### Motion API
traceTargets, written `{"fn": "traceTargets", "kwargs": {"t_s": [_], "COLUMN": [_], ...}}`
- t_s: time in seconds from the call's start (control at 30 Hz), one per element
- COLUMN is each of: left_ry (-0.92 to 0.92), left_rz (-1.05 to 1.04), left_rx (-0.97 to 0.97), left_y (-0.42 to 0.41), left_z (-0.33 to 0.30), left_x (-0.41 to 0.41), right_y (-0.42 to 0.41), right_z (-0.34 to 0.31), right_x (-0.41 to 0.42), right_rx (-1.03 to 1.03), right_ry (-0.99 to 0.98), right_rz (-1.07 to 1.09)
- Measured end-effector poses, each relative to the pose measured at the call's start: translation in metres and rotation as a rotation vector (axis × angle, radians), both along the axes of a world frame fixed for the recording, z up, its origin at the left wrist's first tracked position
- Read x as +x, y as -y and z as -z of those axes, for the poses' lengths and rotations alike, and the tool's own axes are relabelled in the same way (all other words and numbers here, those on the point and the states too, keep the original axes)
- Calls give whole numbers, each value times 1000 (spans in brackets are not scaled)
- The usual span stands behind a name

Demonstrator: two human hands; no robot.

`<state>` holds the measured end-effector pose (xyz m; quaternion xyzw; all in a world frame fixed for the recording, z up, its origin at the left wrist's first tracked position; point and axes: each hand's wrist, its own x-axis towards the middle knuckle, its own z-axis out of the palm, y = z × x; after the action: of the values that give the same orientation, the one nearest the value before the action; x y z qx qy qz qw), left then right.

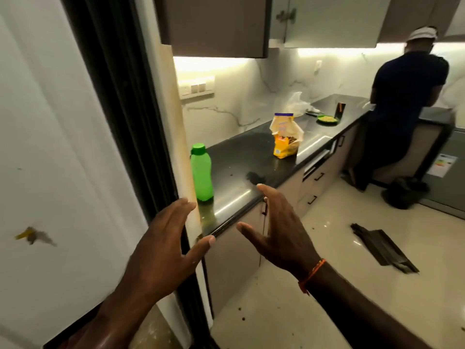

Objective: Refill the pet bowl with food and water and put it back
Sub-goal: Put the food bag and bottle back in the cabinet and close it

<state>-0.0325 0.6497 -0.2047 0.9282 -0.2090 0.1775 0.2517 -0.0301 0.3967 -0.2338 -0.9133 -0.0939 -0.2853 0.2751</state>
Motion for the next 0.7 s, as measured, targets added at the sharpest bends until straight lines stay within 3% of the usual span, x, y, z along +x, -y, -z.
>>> {"fn": "traceTargets", "kwargs": {"t_s": [0.37, 0.7], "left_ry": [5, -41], "left_rz": [133, 135], "left_rx": [44, -5], "left_y": [170, 296], "left_z": [16, 11], "left_x": [126, 243], "right_y": [160, 285], "right_z": [19, 20], "right_x": [74, 156], "right_rx": [86, 16], "right_ry": [-54, -139], "right_rz": [168, 192]}}
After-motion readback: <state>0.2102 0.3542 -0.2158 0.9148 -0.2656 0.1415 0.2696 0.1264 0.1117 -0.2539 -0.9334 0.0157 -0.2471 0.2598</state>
